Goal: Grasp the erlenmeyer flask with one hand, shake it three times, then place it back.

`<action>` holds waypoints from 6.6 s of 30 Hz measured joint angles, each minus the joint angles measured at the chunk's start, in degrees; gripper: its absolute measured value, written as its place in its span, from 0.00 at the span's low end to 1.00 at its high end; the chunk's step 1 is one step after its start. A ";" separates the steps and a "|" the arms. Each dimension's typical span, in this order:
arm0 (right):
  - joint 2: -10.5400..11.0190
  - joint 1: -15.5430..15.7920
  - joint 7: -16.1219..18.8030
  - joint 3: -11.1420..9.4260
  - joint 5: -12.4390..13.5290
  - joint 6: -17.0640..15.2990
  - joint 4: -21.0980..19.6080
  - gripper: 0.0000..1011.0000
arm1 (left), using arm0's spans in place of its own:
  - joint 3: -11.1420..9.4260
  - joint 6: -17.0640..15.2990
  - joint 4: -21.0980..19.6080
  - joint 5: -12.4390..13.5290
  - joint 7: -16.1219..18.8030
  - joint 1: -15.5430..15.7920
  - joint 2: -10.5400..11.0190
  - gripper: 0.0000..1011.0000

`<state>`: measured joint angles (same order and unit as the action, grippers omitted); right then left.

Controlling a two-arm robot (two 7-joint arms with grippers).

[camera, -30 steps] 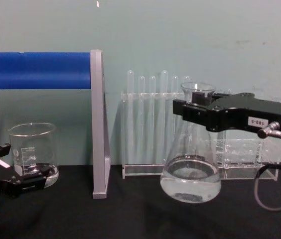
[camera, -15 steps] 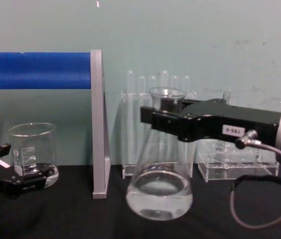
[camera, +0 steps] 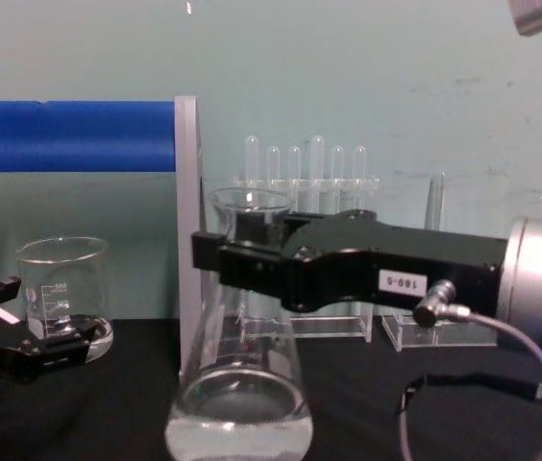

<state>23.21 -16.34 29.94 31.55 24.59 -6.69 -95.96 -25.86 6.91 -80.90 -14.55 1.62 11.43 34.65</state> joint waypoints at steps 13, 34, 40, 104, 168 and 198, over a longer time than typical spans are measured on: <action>1.23 -0.12 1.32 2.84 1.03 0.14 -1.39 0.45 | 0.00 0.00 0.00 0.00 0.00 0.00 0.00 0.99; 0.02 -2.63 -7.27 -3.88 -1.78 0.67 5.89 0.44 | 0.00 0.00 0.00 0.00 0.00 0.00 0.00 0.99; -0.16 -2.98 -10.07 -7.50 -2.83 0.89 7.91 0.45 | 0.00 0.00 0.00 0.00 0.00 0.00 0.00 0.99; -0.28 1.18 0.52 -0.76 -1.00 -0.61 -1.45 0.44 | 0.00 0.00 0.00 0.00 0.00 0.00 0.00 0.99; -2.10 -0.80 -11.49 -14.98 -5.35 1.05 6.86 0.44 | 0.00 0.00 0.00 0.00 0.00 0.00 0.00 0.99; 0.60 1.50 -1.31 -4.25 -0.87 -0.10 -1.13 0.44 | 0.00 0.00 0.00 0.00 0.00 0.00 0.00 0.99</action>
<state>23.82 -14.84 28.63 27.31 23.72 -6.79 -97.10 -25.86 6.91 -80.90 -14.55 1.62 11.43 34.65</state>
